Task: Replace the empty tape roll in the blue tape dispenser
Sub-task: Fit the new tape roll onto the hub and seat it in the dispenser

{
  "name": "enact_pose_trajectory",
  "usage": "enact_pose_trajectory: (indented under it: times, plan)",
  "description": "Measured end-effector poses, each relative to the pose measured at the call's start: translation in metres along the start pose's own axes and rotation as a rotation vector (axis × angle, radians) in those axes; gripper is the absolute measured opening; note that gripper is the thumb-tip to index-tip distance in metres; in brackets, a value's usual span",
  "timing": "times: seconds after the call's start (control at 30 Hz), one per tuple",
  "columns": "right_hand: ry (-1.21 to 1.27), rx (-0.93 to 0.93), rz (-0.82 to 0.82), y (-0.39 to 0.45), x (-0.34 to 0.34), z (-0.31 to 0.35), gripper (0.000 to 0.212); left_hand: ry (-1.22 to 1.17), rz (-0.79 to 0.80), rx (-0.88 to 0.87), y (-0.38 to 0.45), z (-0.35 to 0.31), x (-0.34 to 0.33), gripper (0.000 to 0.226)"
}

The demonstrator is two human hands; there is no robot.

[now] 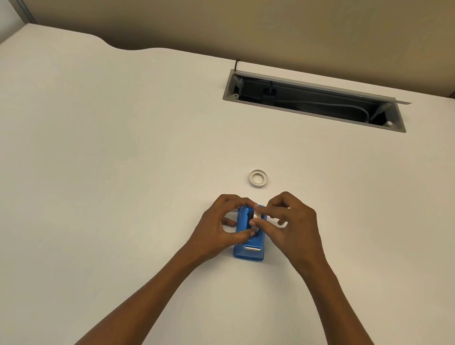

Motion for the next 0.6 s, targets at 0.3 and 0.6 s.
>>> enact_pose_trajectory:
  times: [0.3, 0.6]
  plan:
    - [-0.009, 0.088, -0.030, -0.004, 0.002, 0.009, 0.013, 0.004, 0.008, -0.004, 0.001, 0.000, -0.001, 0.047]
    - [-0.065, 0.091, -0.012, -0.003, -0.001, 0.009, 0.011, 0.012, 0.013, -0.002, 0.000, 0.001, -0.001, 0.048]
Point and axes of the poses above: each hand's wrist, its own y-axis towards the middle knuckle, its own x-axis out of the back of the hand, z = x × y, the point moved 10 cm from there along y, towards the middle knuckle, and after that the axes turned 8 degrees about y, right-handed, at the moved point
